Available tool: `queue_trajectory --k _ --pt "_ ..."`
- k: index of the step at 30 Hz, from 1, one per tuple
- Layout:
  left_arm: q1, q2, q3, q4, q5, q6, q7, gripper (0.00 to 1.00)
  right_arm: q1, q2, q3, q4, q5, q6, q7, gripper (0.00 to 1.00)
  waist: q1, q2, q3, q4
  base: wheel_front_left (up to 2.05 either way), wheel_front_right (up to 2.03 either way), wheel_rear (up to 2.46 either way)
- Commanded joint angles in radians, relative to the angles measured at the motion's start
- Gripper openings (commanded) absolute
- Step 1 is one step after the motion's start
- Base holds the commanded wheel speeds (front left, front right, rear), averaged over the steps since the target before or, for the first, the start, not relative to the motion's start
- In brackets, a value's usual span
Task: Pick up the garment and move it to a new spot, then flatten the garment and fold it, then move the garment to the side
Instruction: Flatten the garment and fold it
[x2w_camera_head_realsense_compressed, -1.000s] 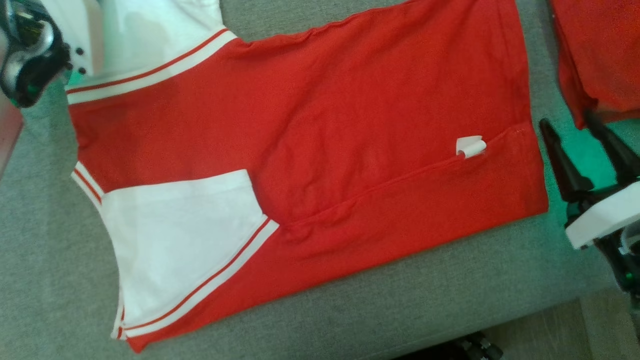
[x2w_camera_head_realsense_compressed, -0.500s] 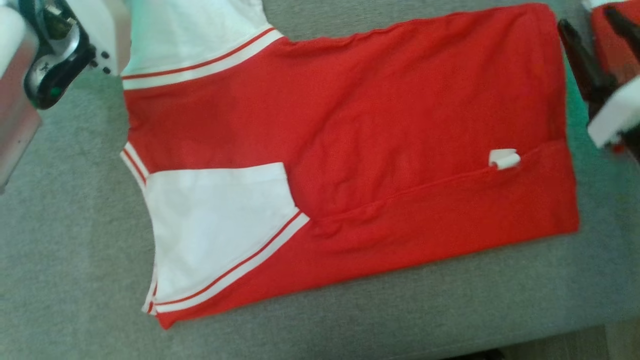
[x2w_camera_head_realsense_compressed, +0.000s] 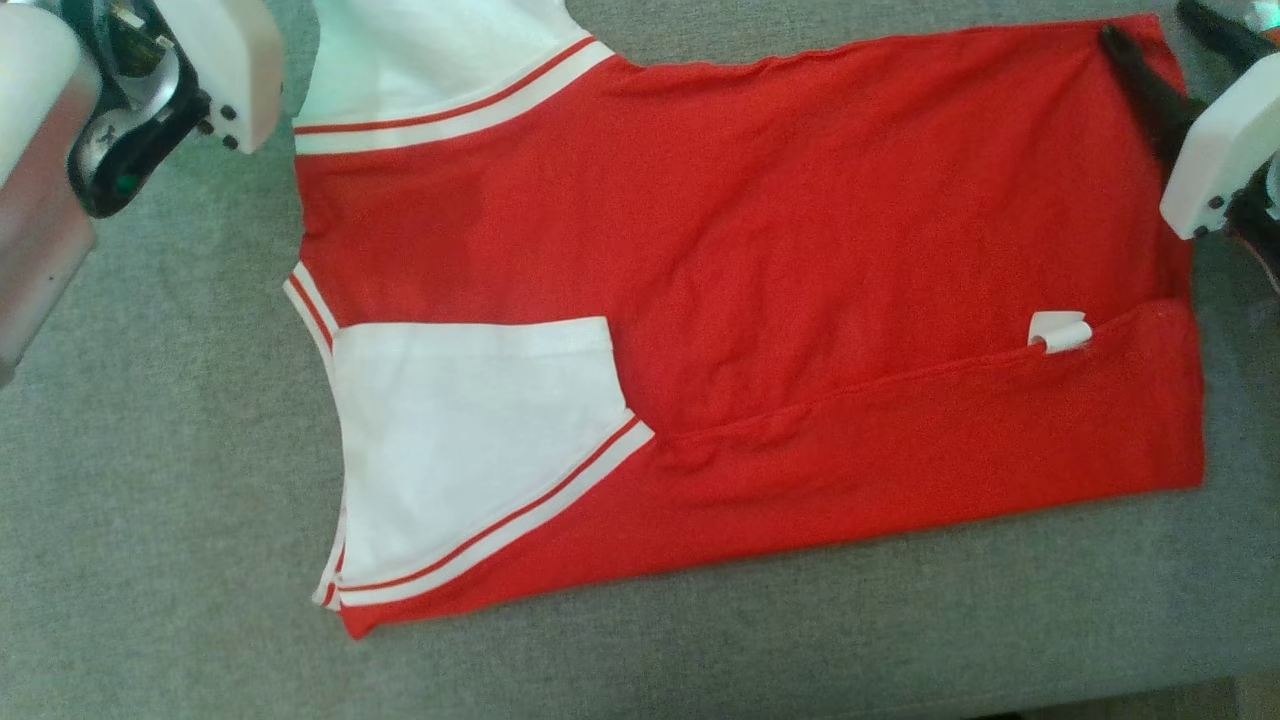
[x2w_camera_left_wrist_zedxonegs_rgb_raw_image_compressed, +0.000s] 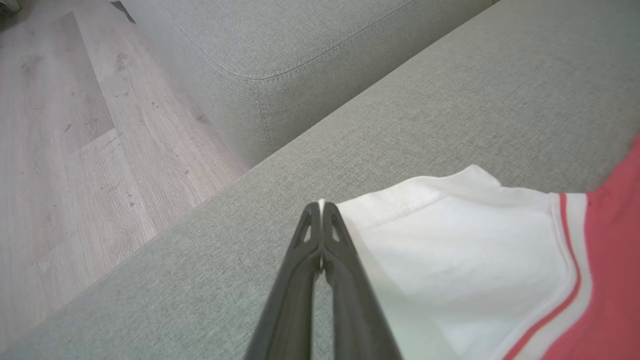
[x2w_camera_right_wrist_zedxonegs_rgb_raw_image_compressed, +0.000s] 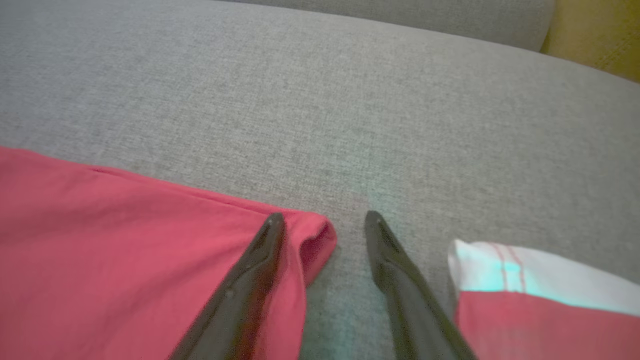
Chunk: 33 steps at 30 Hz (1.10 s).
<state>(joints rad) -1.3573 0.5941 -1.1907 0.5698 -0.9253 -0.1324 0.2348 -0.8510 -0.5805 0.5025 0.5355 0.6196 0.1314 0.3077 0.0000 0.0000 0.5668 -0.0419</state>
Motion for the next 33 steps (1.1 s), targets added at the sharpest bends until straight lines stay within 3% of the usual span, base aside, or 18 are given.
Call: queue_trajectory --k 1,7,11,16,22,33 --pt "-0.063 0.037 0.033 -0.007 -0.007 0.002 -0.01 0.0 0.02 -0.028 0.02 -0.001 0.012 -0.001 0.003 0.0 0.0 0.0 -0.003 0.0 0.0 0.0 0.0" --pt "-0.078 0.04 0.003 0.021 -0.02 0.002 -0.056 0.0 -0.013 -0.07 0.068 -0.003 0.061 -0.001 -0.021 0.0 0.0 0.0 -0.013 0.008 0.0 0.0 0.0" --pt "-0.102 0.038 -0.004 0.049 0.011 0.002 -0.154 0.0 -0.06 -0.078 0.05 0.006 0.056 -0.001 -0.102 0.0 0.0 0.0 -0.026 0.016 0.0 0.0 0.0" --pt "-0.136 -0.001 0.023 0.109 0.047 0.004 -0.317 0.0 -0.101 -0.078 0.005 0.038 0.058 -0.001 -0.203 0.0 0.0 0.0 -0.054 0.042 0.0 0.0 0.0" --pt "-0.079 -0.032 0.008 0.12 0.006 0.002 -0.365 0.0 -0.035 -0.086 -0.015 0.045 0.096 -0.001 -0.261 0.0 0.0 0.0 -0.121 0.077 0.0 0.0 0.0" --pt "0.201 0.07 -0.048 -0.109 -0.084 0.019 -0.401 0.0 0.244 -0.124 -0.059 0.018 0.155 -0.001 -0.354 0.0 0.0 0.0 -0.255 0.128 0.0 0.0 0.0"
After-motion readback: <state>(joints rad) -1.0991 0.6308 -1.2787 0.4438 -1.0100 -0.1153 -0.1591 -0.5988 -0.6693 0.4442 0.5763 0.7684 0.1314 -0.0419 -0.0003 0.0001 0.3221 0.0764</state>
